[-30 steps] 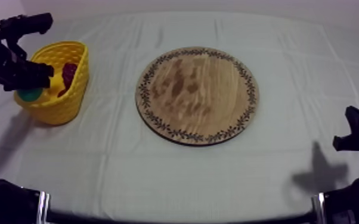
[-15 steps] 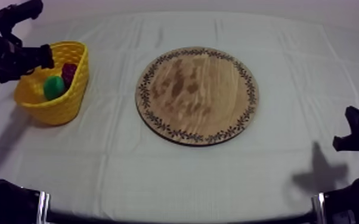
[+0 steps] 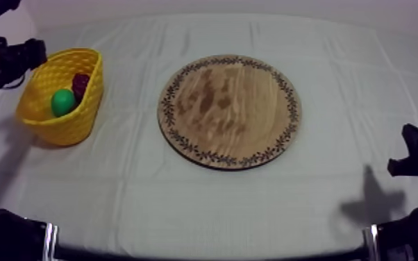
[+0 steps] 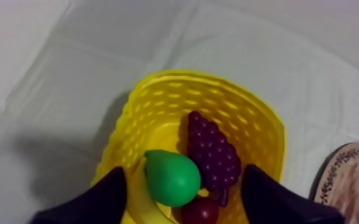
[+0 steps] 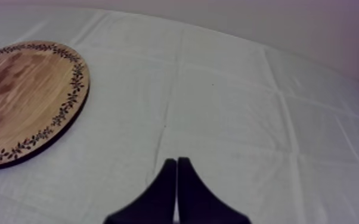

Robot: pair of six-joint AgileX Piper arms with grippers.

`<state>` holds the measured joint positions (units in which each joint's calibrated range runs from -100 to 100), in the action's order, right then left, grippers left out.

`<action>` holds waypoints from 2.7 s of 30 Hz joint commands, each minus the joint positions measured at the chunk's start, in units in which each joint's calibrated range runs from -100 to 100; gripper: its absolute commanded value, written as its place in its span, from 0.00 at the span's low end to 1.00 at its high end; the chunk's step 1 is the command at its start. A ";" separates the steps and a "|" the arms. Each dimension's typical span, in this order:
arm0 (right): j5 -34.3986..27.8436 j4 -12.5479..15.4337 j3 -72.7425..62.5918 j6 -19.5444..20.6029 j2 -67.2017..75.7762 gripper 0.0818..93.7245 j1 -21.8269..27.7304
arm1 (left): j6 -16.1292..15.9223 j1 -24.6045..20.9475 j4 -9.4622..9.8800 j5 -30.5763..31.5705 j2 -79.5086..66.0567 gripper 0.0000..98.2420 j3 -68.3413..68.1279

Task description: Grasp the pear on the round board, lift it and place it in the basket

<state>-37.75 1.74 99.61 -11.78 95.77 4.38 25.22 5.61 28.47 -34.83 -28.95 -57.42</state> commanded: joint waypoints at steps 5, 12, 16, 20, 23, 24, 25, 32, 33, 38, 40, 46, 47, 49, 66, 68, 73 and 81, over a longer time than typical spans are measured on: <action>0.01 -0.01 0.05 -0.01 -0.01 0.00 -0.01 | 3.49 0.14 4.59 7.68 -20.44 0.30 -12.91; 0.01 -0.01 0.05 -0.01 -0.01 0.00 -0.01 | 5.20 -0.14 4.88 13.49 -36.09 0.21 -23.75; 0.01 -0.01 0.05 -0.01 -0.01 0.00 -0.01 | 7.17 -0.04 4.90 17.13 -44.28 0.20 -29.61; 0.01 -0.01 0.05 -0.01 -0.01 0.00 -0.01 | 9.74 0.57 4.91 18.59 -52.21 0.20 -33.12; 0.01 -0.01 0.05 -0.01 -0.01 0.00 -0.01 | 11.83 1.19 4.91 19.27 -57.96 0.19 -34.42; 0.01 -0.01 0.05 -0.01 -0.01 0.00 -0.01 | 12.40 1.51 4.91 19.53 -59.64 0.19 -34.86; 0.01 -0.01 0.05 -0.01 -0.01 0.00 -0.01 | 12.83 1.84 4.91 19.89 -61.12 0.19 -35.50; 0.01 -0.01 0.05 -0.05 -0.01 0.00 -0.02 | 13.24 4.10 4.39 18.75 -67.84 0.08 -37.73; 0.01 -0.01 0.05 -0.05 -0.01 0.00 -0.02 | 11.63 4.26 2.99 18.13 -68.81 0.06 -37.98; 0.01 -0.01 0.05 -0.03 -0.01 0.00 -0.01 | -0.43 2.86 -6.85 14.90 -70.67 0.01 -39.71; 0.01 -0.01 0.05 -0.02 -0.01 0.00 -0.01 | -3.22 2.54 -8.94 13.34 -70.86 0.00 -40.19; 0.01 -0.01 0.05 -0.01 -0.01 0.00 -0.01 | -8.41 1.60 -11.53 9.72 -71.02 0.00 -40.66; 0.01 -0.01 0.05 -0.01 -0.01 0.00 -0.01 | -9.78 1.31 -12.09 8.55 -71.03 0.00 -40.57; 0.01 -0.01 0.05 -0.01 -0.01 0.00 -0.01 | -13.01 0.62 -13.52 5.37 -71.04 0.00 -40.24; 0.01 -0.01 0.05 -0.06 -0.01 0.00 -0.01 | -14.84 -2.77 -15.86 -1.36 -71.05 0.00 -39.32; 0.01 -0.01 0.05 -0.06 -0.01 0.00 -0.01 | -13.90 -2.92 -15.78 -1.37 -71.05 0.00 -39.27; 0.01 -0.01 0.05 -0.06 -0.01 0.00 -0.01 | -12.30 -2.85 -15.55 -1.52 -71.05 0.00 -39.12; 0.01 -0.01 0.05 -0.06 -0.01 0.00 -0.01 | -13.90 -2.89 -15.67 -2.97 -71.05 0.00 -38.71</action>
<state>-37.74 1.74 99.61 -11.81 95.77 4.38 11.47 2.73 12.82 -37.74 -100.00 -96.16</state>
